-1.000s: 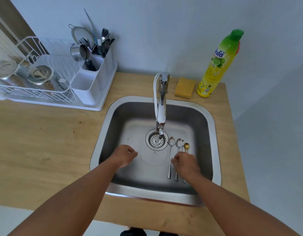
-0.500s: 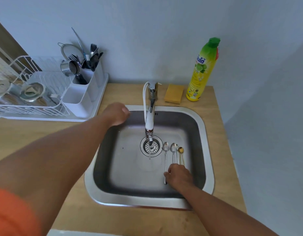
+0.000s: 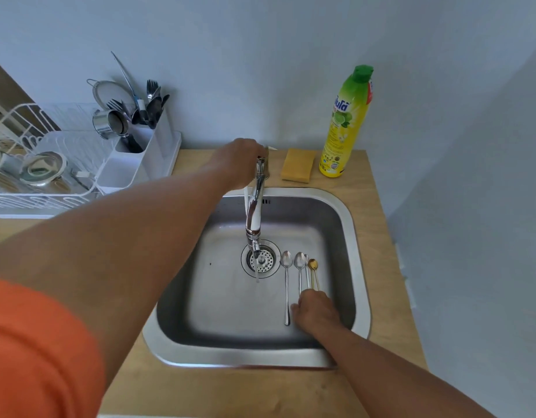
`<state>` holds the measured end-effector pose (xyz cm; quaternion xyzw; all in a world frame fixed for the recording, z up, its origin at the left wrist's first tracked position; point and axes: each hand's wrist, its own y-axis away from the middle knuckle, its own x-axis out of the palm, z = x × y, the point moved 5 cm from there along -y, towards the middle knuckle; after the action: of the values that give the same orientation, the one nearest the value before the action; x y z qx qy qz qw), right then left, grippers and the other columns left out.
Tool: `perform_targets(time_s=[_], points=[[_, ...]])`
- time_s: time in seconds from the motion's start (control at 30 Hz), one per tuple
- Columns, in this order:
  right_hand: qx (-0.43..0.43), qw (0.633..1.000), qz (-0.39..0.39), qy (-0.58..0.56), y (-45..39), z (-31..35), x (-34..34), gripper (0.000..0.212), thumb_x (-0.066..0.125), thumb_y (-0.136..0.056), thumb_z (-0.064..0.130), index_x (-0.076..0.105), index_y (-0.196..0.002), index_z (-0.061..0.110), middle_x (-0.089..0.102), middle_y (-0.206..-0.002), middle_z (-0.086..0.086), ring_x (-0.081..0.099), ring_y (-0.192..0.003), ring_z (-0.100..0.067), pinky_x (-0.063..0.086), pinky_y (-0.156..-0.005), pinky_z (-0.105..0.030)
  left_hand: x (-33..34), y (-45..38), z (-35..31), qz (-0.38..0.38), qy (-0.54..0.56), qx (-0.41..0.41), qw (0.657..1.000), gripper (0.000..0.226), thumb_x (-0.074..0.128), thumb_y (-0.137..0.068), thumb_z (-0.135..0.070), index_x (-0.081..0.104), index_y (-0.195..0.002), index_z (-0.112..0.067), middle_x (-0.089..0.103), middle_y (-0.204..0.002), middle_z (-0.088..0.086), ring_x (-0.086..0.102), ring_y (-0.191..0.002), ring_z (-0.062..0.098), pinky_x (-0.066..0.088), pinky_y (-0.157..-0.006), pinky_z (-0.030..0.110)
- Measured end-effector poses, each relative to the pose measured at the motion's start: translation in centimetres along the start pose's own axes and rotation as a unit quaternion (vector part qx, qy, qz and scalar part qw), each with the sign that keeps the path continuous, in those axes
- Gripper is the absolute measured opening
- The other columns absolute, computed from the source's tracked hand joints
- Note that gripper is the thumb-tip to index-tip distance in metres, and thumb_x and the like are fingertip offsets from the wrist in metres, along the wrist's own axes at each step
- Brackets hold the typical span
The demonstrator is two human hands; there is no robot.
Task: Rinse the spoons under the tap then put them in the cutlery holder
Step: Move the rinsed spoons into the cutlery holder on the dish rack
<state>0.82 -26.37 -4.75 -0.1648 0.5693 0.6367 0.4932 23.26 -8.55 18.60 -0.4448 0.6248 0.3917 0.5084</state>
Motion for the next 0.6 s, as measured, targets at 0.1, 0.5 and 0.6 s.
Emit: perform_targets(time_s=[0.1, 0.5, 0.6], points=[[0.002, 1.000, -0.004, -0.012, -0.2, -0.1, -0.3, 0.024, 0.059, -0.096, 0.035, 0.070, -0.102, 0.014, 0.070, -0.115, -0.011, 0.069, -0.106, -0.033, 0.052, -0.080, -0.032, 1.0, 1.1, 0.1, -0.012, -0.021, 0.017, 1.000, 0.061, 0.046, -0.090, 0.007, 0.065, -0.139, -0.024, 0.063, -0.139, 0.005, 0.060, -0.125, 0.034, 0.052, -0.093, 0.045], [0.026, 0.999, 0.009, -0.027, -1.1, -0.4, 0.1, 0.016, 0.062, -0.095, 0.029, 0.067, -0.094, 0.014, 0.070, -0.112, -0.012, 0.070, -0.102, -0.033, 0.046, -0.070, -0.028, 10.5, 11.6, 6.1, -0.141, 0.251, -0.308, 0.907, 0.008, 0.053, -0.103, -0.020, 0.060, -0.107, -0.018, 0.063, -0.108, 0.002, 0.059, -0.094, 0.020, 0.046, -0.079, 0.037], [0.027, 0.999, 0.006, -0.034, -1.5, -0.3, -0.2, 0.012, 0.062, -0.093, 0.027, 0.062, -0.088, 0.017, 0.069, -0.112, -0.011, 0.070, -0.102, -0.033, 0.045, -0.069, -0.028, 16.7, 14.7, 5.3, 0.010, 0.244, -0.336, 0.909, 0.013, 0.055, -0.099, -0.024, 0.062, -0.105, -0.014, 0.068, -0.108, 0.010, 0.065, -0.099, 0.031, 0.052, -0.084, 0.038]])
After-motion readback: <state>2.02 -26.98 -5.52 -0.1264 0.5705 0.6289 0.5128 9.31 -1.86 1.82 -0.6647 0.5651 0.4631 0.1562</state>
